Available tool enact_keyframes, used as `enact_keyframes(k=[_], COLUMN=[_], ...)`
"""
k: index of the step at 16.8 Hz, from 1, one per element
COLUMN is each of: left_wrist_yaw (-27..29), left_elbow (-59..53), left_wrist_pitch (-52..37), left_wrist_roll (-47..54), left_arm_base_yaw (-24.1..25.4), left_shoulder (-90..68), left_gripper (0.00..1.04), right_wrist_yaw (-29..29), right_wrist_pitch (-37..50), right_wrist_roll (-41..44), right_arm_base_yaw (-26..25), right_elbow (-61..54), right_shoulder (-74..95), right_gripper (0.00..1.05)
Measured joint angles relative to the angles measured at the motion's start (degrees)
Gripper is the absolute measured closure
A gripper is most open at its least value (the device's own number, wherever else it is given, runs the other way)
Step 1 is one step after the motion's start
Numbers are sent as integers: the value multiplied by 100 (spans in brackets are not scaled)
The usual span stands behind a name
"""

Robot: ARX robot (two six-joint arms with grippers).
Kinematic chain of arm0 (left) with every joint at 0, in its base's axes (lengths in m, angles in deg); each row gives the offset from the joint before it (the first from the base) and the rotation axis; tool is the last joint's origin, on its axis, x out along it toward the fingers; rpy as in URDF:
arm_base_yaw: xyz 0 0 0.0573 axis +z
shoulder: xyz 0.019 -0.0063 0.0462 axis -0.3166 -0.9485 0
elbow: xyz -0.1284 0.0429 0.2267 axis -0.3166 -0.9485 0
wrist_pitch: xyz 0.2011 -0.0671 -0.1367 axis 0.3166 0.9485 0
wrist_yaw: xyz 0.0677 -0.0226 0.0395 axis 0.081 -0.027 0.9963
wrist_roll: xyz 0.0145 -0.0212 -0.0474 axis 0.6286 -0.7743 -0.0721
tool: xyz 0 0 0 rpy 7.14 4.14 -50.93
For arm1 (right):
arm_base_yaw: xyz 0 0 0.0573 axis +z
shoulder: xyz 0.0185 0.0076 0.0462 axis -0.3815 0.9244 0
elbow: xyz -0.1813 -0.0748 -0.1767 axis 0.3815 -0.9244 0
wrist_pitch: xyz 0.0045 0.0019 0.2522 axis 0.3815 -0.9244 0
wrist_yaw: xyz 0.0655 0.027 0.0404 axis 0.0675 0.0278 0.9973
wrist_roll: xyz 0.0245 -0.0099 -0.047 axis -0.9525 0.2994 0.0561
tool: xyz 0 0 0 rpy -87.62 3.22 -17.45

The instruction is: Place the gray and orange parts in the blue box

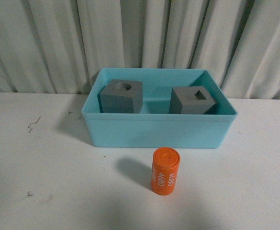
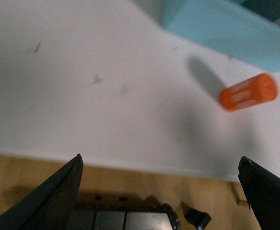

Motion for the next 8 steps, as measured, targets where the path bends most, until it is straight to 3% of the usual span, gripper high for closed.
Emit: enact_keyframes(k=[2,4,6,8], left_wrist_yaw=[892,1244,1097,922], left_elbow=[-1338,-2048,-2081,-2111], left_wrist_pitch=[-2114,-3783,-3906,-3840], left_wrist_roll=[837,1958,2350,2428], left_arm_base_yaw=[2,251,413,498], left_shoulder=[1541,2142,2378,2470], left_gripper=[21,43,63,70], right_wrist_yaw=[24,-4,9,9], right_wrist_pitch=[-7,4,2,-4], right_wrist_roll=[0,0,0,0], right_arm_base_yaw=[4,0,0,0], right_elbow=[0,0,0,0], right_shoulder=[-2,0,0,0], right_gripper=[6,6,6,6])
